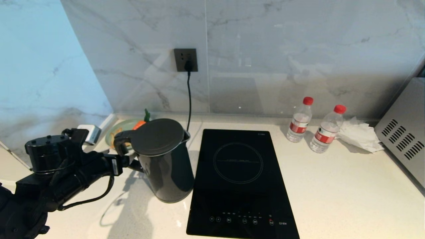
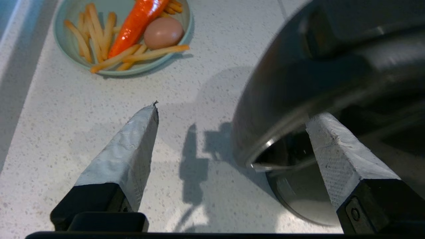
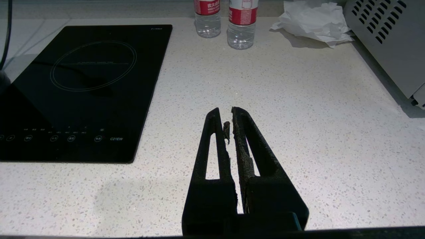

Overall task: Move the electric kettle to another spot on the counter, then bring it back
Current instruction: Place it on the power base

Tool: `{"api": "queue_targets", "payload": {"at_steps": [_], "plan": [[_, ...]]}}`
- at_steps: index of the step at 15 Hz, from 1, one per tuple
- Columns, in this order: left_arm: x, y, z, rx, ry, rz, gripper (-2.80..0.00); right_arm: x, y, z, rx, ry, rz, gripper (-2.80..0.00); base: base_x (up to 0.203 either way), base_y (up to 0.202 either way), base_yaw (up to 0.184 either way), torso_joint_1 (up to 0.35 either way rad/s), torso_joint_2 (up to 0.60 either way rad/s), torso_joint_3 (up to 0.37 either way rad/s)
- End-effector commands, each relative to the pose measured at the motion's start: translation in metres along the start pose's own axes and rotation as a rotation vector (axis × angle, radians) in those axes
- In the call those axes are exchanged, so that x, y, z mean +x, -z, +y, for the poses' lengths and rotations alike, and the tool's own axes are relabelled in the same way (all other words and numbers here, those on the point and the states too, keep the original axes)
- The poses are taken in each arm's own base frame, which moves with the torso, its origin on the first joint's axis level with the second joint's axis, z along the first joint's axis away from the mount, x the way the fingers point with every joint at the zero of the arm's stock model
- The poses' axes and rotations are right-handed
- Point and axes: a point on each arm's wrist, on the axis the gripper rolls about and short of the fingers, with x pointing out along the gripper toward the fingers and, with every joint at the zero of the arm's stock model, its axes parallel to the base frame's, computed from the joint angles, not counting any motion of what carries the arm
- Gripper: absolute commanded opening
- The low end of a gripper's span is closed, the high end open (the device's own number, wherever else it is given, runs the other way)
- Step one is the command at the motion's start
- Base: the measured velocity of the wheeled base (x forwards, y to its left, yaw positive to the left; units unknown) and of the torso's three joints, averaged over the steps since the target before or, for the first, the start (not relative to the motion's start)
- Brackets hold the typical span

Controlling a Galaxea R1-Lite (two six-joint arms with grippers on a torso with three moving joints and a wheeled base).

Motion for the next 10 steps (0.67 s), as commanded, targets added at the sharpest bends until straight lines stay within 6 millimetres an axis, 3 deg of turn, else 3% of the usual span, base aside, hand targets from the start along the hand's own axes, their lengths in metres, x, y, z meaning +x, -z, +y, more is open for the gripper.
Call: {"api": "queue_targets", "payload": {"at_steps": [1, 4, 5, 10], "plan": [[0.0077, -0.0022, 0.0017, -0.003, -0.018, -0.011, 0.0, 0.0, -0.0002, 0.0, -0.001, 0.0, -0.001, -2.8, 0.0, 0.0, 0.0, 0.0, 0.0, 0.0], [0.0078, -0.0027, 0.0034, -0.005, -0.023, -0.012, 0.0, 0.0, -0.0002, 0.0, -0.001, 0.001, -0.001, -2.8, 0.0, 0.0, 0.0, 0.0, 0.0, 0.0], [0.0075, -0.0019, 0.0034, -0.006, -0.023, -0.009, -2.8, 0.0, -0.0002, 0.0, -0.001, 0.001, -0.001, -2.8, 0.0, 0.0, 0.0, 0.0, 0.0, 0.0], [0.0061, -0.0006, 0.0072, -0.007, -0.036, -0.005, -2.8, 0.0, -0.0002, 0.0, -0.001, 0.0, -0.001, -2.8, 0.0, 0.0, 0.0, 0.0, 0.0, 0.0]]}}
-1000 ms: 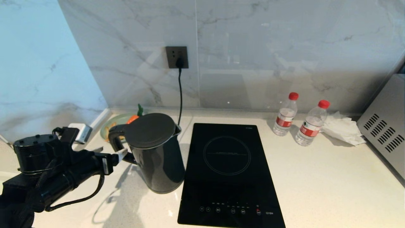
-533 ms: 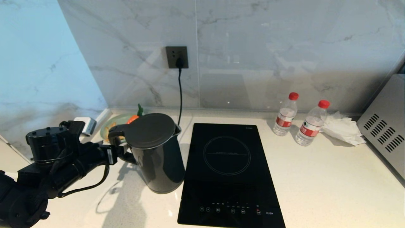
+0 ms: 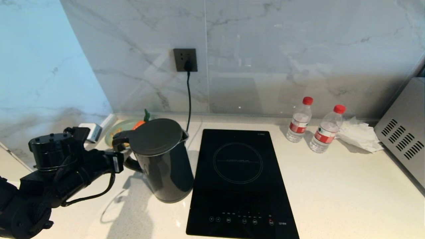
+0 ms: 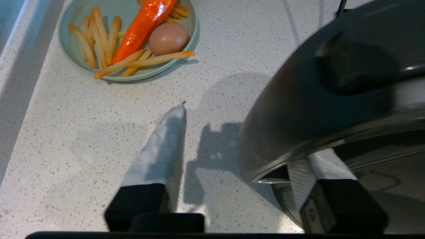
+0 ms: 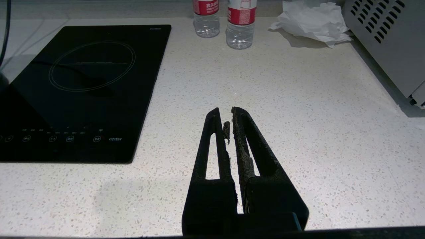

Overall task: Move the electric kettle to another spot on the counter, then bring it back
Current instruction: Place it on the power base

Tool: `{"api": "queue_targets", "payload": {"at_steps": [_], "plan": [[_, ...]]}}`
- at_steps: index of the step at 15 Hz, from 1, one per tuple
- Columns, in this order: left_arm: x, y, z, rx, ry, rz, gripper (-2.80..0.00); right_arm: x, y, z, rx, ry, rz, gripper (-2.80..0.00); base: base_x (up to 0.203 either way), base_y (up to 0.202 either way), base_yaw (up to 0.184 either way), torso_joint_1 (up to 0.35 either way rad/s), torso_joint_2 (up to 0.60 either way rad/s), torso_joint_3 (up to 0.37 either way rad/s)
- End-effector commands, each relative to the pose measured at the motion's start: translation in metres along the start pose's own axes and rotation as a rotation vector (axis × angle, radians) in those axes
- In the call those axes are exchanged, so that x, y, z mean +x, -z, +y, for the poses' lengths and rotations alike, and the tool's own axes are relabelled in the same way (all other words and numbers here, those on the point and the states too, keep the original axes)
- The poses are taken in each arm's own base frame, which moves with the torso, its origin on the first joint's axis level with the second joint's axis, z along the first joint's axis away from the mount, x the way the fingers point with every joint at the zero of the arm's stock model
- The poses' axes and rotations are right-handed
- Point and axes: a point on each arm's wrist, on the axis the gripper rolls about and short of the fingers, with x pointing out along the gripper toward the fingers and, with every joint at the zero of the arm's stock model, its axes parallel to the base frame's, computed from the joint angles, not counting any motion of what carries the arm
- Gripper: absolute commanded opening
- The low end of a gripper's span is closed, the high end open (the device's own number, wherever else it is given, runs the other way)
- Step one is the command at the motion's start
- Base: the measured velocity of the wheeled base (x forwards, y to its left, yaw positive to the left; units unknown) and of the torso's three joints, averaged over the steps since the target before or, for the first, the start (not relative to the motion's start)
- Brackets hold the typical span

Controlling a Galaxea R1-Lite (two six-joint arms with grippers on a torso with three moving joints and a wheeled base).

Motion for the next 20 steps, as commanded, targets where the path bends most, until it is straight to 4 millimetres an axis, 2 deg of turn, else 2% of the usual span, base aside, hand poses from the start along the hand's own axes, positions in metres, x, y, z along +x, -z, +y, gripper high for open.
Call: {"api": "queue_targets", "payload": {"at_steps": [1, 7, 11, 15, 20], "plan": [[-0.001, 0.0, 0.001, -0.001, -0.009, -0.003, -2.8, 0.0, 0.0, 0.0, -0.001, 0.002, -0.001, -2.8, 0.0, 0.0, 0.0, 0.0, 0.0, 0.0], [-0.009, -0.003, 0.003, -0.004, -0.017, -0.019, -2.8, 0.0, 0.0, 0.0, -0.001, 0.002, -0.001, -2.8, 0.0, 0.0, 0.0, 0.0, 0.0, 0.0], [-0.031, -0.006, 0.002, -0.002, -0.033, -0.042, -2.8, 0.0, 0.0, 0.0, -0.001, 0.0, -0.001, -2.8, 0.0, 0.0, 0.0, 0.0, 0.0, 0.0], [-0.043, 0.01, -0.001, 0.005, -0.09, 0.021, -2.8, 0.0, 0.0, 0.0, -0.001, -0.001, -0.001, -2.8, 0.0, 0.0, 0.0, 0.0, 0.0, 0.0], [-0.033, 0.028, -0.011, 0.019, -0.195, 0.1, -2.8, 0.0, 0.0, 0.0, -0.001, 0.001, -0.001, -2.8, 0.0, 0.0, 0.0, 0.0, 0.0, 0.0]]}}
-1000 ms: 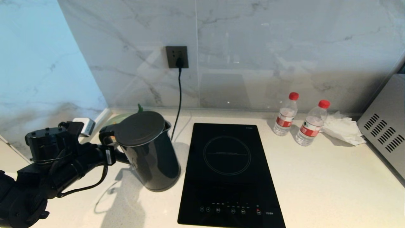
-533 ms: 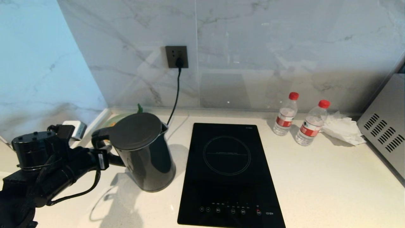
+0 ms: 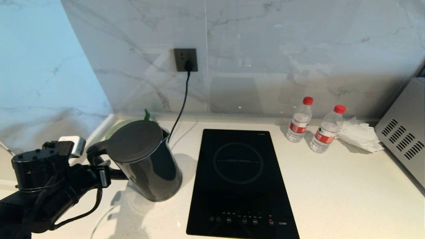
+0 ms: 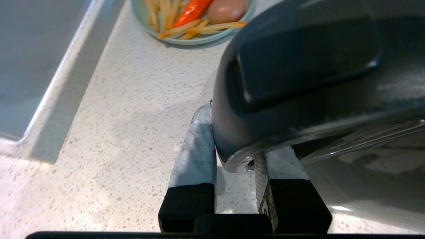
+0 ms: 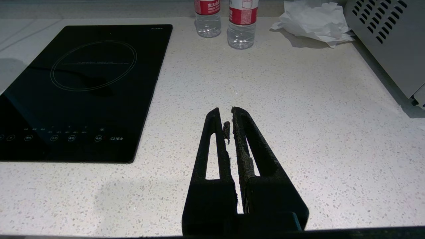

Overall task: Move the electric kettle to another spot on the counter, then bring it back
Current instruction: Place it on the power base

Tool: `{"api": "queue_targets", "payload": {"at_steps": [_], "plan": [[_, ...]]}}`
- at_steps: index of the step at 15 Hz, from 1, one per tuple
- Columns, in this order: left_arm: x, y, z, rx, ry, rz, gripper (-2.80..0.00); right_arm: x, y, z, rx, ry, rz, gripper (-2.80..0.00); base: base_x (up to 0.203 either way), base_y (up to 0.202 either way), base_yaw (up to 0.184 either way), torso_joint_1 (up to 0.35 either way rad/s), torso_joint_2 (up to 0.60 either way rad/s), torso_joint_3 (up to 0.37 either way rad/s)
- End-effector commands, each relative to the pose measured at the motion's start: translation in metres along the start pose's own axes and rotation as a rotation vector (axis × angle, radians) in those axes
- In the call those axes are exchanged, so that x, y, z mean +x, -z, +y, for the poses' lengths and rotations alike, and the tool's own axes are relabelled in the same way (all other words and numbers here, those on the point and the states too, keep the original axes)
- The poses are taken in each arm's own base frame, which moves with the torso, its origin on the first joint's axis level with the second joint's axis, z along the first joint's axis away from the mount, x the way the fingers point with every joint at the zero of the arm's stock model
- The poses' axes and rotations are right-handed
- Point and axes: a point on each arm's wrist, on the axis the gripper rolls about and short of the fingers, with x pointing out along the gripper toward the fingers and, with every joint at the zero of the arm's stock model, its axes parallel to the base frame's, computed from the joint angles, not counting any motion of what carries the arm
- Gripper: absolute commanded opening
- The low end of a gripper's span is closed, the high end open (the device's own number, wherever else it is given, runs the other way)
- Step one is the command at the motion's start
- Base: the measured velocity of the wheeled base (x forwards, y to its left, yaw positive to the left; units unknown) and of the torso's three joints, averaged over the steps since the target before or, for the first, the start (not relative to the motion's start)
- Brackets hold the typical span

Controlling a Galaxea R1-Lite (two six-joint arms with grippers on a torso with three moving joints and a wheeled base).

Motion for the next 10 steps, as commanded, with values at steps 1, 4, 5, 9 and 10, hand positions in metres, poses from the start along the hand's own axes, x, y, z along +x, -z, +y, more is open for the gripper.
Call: {"api": "queue_targets", "payload": {"at_steps": [1, 4, 5, 9, 10], "plan": [[0.007, 0.0113, -0.0105, 0.002, -0.061, 0.051, -2.8, 0.0, 0.0, 0.0, 0.0, -0.001, -0.001, -2.8, 0.0, 0.0, 0.0, 0.0, 0.0, 0.0], [0.0129, 0.0088, -0.0173, -0.004, -0.136, 0.036, -2.8, 0.0, 0.0, 0.0, 0.0, -0.002, -0.001, -2.8, 0.0, 0.0, 0.0, 0.0, 0.0, 0.0], [0.0127, 0.0085, -0.0168, -0.005, -0.14, 0.034, -2.8, 0.0001, 0.0004, 0.0, 0.0, 0.0, 0.001, -2.8, 0.0, 0.0, 0.0, 0.0, 0.0, 0.0], [0.0128, 0.0096, -0.0146, -0.005, -0.208, 0.035, -2.8, 0.0, 0.0, 0.0, 0.0, 0.0, -0.001, -2.8, 0.0, 0.0, 0.0, 0.0, 0.0, 0.0], [0.0116, 0.0104, -0.0149, -0.002, -0.209, 0.038, -2.8, 0.0001, 0.0003, 0.0, 0.0, 0.0, 0.001, -2.8, 0.0, 0.0, 0.0, 0.0, 0.0, 0.0]]}}
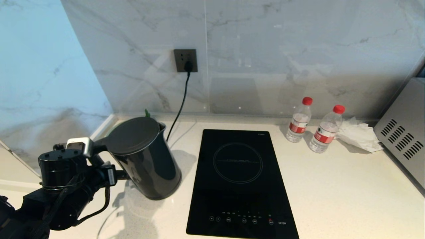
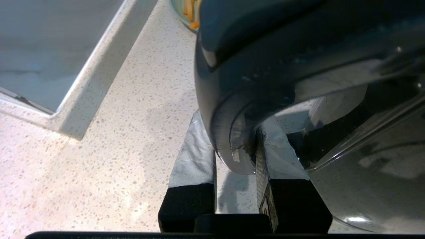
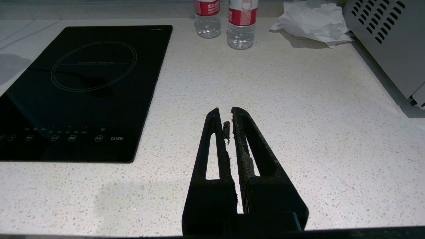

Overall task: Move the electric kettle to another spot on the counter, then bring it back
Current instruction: Place it on the power base

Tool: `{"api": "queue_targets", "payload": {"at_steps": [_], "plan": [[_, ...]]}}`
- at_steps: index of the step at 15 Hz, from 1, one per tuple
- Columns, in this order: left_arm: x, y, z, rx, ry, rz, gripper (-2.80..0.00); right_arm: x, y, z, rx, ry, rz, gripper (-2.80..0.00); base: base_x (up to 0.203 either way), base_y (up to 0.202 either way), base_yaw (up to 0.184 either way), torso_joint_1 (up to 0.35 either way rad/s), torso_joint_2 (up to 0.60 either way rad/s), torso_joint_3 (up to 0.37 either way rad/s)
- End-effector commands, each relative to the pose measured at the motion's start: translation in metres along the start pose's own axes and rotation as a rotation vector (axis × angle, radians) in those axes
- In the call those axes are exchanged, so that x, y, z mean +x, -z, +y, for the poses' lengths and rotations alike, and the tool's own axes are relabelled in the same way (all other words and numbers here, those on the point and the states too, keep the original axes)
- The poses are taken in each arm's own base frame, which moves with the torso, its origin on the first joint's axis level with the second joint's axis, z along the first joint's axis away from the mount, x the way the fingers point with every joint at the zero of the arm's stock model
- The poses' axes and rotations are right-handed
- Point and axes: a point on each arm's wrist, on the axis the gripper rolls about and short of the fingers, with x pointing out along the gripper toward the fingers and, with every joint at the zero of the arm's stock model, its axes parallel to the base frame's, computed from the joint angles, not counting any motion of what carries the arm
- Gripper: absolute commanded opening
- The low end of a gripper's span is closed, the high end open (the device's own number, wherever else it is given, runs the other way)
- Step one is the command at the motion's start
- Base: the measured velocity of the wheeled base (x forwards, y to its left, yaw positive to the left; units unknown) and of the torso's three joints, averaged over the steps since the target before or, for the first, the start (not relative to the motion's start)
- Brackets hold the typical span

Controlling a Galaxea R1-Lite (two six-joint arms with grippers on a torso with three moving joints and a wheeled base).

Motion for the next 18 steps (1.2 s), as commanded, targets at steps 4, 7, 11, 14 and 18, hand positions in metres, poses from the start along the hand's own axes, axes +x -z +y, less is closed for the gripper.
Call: {"api": "queue_targets", "payload": {"at_steps": [4, 7, 11, 14, 18], "plan": [[0.0, 0.004, -0.001, 0.016, -0.031, 0.019, -2.8, 0.0, 0.0, 0.0, 0.0, 0.0, 0.0, -2.8, 0.0, 0.0, 0.0, 0.0, 0.0, 0.0], [-0.004, 0.003, -0.004, 0.026, -0.041, 0.02, -2.8, 0.0, 0.0, 0.0, 0.0, -0.001, 0.0, -2.8, 0.0, 0.0, 0.0, 0.0, 0.0, 0.0], [-0.007, -0.006, -0.012, 0.031, -0.032, 0.009, -2.8, 0.0, 0.0, 0.0, 0.0, 0.0, 0.0, -2.8, 0.0, 0.0, 0.0, 0.0, 0.0, 0.0], [-0.012, -0.009, -0.014, 0.039, -0.041, 0.008, -2.8, 0.0, 0.0, 0.0, 0.0, 0.0, 0.0, -2.8, 0.0, 0.0, 0.0, 0.0, 0.0, 0.0], [-0.022, -0.011, -0.02, 0.066, -0.085, 0.008, -2.8, 0.0, 0.0, 0.0, 0.0, 0.0, 0.0, -2.8, 0.0, 0.0, 0.0, 0.0, 0.0, 0.0]]}}
